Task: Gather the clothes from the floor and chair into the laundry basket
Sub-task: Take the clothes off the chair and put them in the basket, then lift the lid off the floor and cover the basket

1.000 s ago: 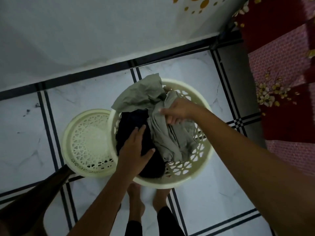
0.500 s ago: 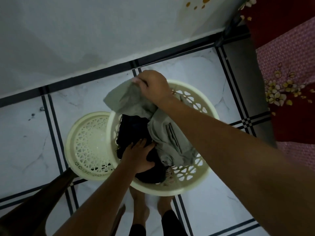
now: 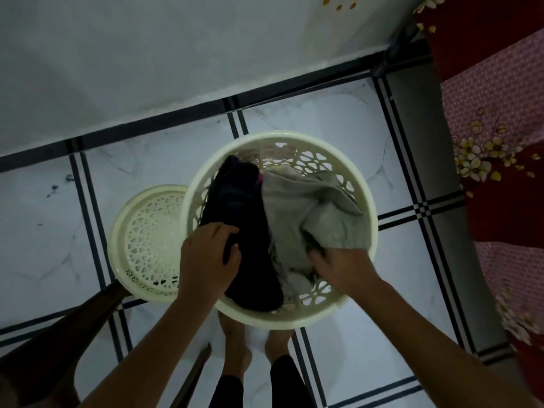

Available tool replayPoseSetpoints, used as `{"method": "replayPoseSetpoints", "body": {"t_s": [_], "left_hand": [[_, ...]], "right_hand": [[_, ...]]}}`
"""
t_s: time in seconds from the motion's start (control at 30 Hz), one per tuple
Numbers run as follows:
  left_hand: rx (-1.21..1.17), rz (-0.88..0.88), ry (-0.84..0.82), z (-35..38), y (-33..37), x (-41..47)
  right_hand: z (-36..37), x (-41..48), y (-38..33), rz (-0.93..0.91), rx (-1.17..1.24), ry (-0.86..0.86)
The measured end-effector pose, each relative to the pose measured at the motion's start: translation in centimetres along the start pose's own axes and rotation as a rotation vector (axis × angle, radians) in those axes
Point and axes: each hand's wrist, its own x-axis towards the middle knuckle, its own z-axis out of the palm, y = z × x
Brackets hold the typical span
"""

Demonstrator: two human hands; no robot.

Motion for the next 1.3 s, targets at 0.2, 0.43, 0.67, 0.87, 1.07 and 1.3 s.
{"method": "replayPoseSetpoints", "body": {"t_s": [0.2,0.43,0.67,0.87,1.07,1.3], "left_hand": [[0.395,0.028,-0.124,1.2,-4.0,-2.3],[0.151,-0.017,-0.037,0.0,-6.9,-4.5],[-0.715,-0.954,0.01,0.6,-14.2,-8.3],[-1.002,-1.405,-0.15,5.5,-21.1,-10.0],[-1.064,-1.595,-0.037,14.5,-26.6,-10.9],[-1.157,-1.44,0.294,18.7,-26.3,-11.6]], "right_hand": [[3.8,8.0,-3.5,0.123,-0.308,-0.284],[-1.6,9.1,-9.8,0.173,-0.449,-0.197],[5.7,-0.9,-17.0,-0.285,0.445,-0.047],[27.8,-2.4,-14.7,-0.371,-0.117,-0.483],[43.7,5.9,-4.9,-0.308,-0.54,-0.419],[44.4,8.6,-4.0,-0.676,-0.723,-0.076]]}}
